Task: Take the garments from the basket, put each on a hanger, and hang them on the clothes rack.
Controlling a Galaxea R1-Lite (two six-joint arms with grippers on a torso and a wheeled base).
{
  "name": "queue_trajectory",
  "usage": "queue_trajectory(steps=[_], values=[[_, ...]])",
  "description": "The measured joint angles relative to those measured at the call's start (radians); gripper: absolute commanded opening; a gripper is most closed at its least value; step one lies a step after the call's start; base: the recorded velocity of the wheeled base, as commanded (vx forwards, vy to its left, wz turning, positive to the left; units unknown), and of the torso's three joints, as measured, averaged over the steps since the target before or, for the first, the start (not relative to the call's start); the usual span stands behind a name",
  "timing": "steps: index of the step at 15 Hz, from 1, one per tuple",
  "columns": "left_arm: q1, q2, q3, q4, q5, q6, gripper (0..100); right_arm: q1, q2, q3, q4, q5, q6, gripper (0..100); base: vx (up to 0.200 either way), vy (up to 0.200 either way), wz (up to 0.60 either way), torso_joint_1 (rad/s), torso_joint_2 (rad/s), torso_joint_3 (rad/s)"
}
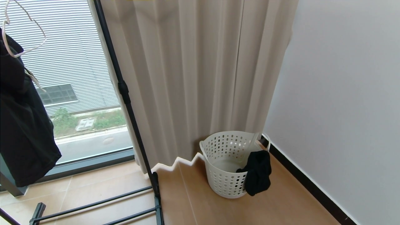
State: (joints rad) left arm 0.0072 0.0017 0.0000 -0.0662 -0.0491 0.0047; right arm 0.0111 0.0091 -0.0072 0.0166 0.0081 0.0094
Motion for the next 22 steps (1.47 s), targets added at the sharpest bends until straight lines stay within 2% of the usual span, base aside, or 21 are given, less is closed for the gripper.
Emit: queue_trajectory(steps=[3,11,22], values=[[0.001,0.000,0.000,0.000,-0.001,0.000,100,0.001,0.000,-0.001,0.000,0.000,0.000,100,0.000,-0.200,0.00,0.004,0.00,0.002],[-0.001,0.000,0.000,0.001,-0.001,0.000,100,0.001,0.000,0.000,0.002,0.000,0.000,100,0.200,0.000,0.00,0.001,0.00,0.005],[0.000,0.000,0.000,0.000,0.000,-0.001,100,0.001,0.000,0.000,0.000,0.000,0.000,100,0.000,0.000,0.00,0.000,0.00,0.000]])
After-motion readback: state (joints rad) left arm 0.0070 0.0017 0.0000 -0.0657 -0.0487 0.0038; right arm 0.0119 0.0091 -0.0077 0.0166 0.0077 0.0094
